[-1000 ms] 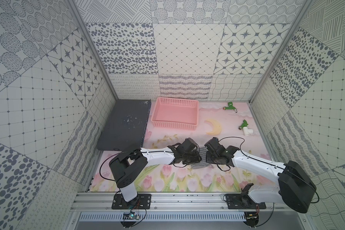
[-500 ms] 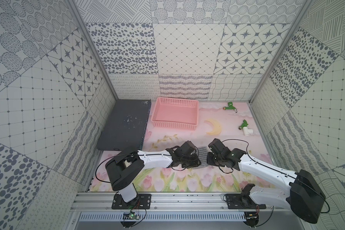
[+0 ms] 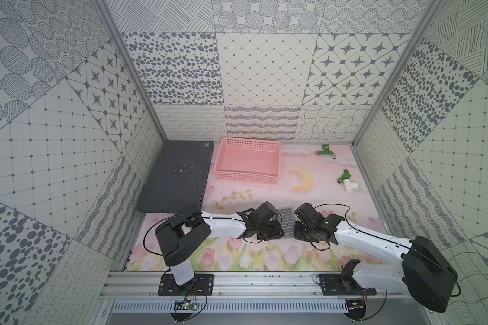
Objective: Fold the square dishcloth
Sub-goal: Smooth out the cleaning item at the center of the board.
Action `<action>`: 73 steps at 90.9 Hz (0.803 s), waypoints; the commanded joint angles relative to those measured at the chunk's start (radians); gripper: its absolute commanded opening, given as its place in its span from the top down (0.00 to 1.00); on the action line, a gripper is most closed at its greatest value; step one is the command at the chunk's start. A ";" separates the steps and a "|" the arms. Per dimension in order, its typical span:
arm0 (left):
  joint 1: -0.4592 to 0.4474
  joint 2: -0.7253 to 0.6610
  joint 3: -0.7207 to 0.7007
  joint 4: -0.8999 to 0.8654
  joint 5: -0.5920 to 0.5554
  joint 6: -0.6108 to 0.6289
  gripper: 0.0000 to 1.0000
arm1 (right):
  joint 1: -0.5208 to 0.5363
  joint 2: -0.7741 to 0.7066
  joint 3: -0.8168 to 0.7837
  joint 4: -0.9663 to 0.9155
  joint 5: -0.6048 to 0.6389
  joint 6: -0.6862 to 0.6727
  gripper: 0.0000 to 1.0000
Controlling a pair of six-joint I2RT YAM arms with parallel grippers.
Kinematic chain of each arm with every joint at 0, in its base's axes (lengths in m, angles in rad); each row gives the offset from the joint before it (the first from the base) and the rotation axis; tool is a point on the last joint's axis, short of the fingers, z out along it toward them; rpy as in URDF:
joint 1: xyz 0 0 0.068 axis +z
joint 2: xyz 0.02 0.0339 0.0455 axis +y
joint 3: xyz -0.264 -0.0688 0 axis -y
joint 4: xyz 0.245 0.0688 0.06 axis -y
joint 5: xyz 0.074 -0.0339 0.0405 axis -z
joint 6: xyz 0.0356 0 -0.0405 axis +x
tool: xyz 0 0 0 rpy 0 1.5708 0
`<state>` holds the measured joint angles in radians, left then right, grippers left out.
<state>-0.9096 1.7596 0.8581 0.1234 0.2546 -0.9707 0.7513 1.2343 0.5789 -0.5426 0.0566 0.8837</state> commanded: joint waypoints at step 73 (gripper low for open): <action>0.070 -0.174 0.083 -0.131 -0.087 0.116 0.55 | -0.007 -0.064 0.201 -0.085 0.114 -0.130 0.75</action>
<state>-0.8753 1.5856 0.9154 0.0624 0.2111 -0.9169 0.7502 1.1500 0.7120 -0.6109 0.1379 0.8066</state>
